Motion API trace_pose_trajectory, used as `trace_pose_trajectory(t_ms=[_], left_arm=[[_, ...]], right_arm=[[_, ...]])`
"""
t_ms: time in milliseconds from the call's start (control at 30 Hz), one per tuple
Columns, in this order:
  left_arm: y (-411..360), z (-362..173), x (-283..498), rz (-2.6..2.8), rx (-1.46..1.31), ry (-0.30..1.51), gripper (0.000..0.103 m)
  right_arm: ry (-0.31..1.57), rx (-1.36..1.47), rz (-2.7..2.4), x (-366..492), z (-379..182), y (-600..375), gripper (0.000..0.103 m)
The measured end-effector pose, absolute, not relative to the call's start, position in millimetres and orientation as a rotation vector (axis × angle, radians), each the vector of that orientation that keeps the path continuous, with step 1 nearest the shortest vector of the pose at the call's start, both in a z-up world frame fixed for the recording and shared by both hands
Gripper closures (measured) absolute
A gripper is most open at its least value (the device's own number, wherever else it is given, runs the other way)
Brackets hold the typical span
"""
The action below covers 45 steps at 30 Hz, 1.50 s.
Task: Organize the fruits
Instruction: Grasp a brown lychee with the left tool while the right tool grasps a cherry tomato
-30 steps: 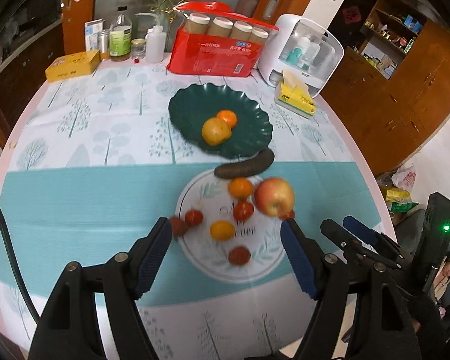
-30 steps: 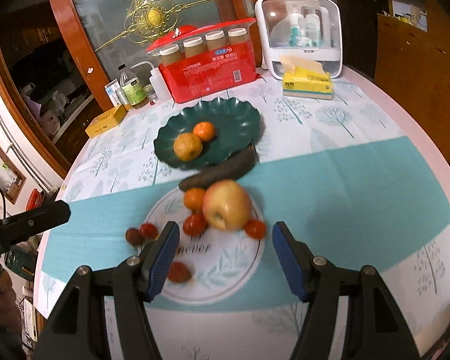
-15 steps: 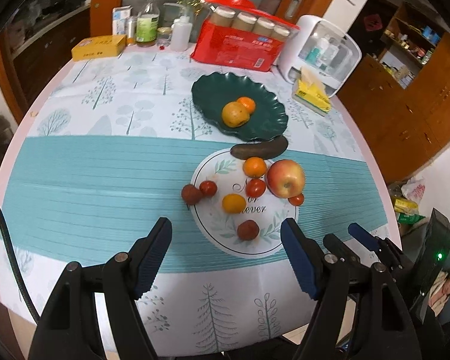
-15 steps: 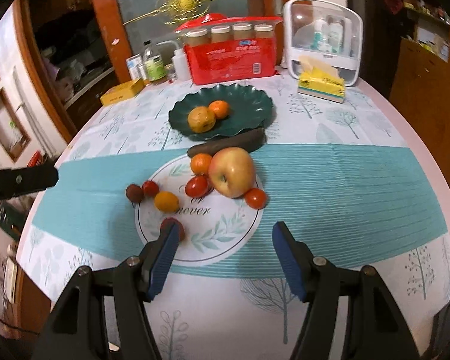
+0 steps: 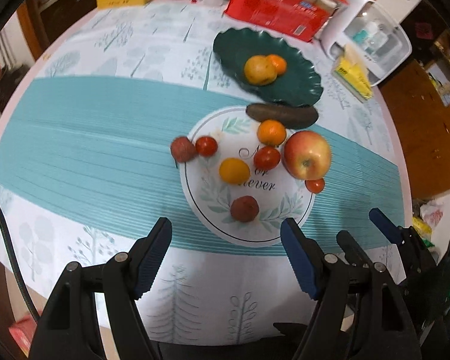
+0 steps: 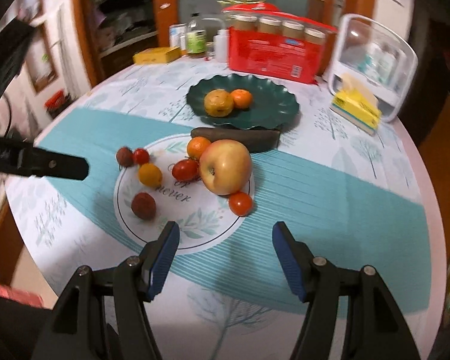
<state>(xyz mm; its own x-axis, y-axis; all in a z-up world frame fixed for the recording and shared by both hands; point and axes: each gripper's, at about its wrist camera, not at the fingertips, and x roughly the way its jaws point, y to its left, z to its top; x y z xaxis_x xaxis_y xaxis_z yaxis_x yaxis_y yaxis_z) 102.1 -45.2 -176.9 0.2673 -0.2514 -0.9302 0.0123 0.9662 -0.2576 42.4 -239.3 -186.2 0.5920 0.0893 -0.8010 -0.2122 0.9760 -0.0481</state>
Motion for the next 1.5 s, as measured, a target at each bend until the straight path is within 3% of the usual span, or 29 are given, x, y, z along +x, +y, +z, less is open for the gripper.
trace_pose_trajectory(t_ms=[300, 700, 967, 1300, 1500], left_arm=[[-71.8, -208.8, 114.9, -0.086, -0.260, 1.368, 0.029], [-89.4, -238.7, 137.0, 0.007, -0.282, 1.466, 0.029], [-94.8, -255.5, 148.9, 0.028, -0.267, 1.543, 0.041], [-99.4, -271.8, 161.2, 0.030, -0.304, 1.566, 0.070], [-96.3, -273.6, 157.7, 0.040, -0.315, 1.558, 0.072]], right_arm=[[0.859, -0.339, 0.336, 51.5, -199.4, -239.0, 0.038], [0.898, -0.317, 0.401, 90.0, -232.4, -255.5, 0.040], [0.920, -0.265, 0.452, 105.2, -252.4, -256.1, 0.051], [0.945, -0.242, 0.468, 110.8, -262.9, -257.4, 0.066], [0.951, -0.228, 0.469, 111.9, -262.8, -260.5, 0.075]])
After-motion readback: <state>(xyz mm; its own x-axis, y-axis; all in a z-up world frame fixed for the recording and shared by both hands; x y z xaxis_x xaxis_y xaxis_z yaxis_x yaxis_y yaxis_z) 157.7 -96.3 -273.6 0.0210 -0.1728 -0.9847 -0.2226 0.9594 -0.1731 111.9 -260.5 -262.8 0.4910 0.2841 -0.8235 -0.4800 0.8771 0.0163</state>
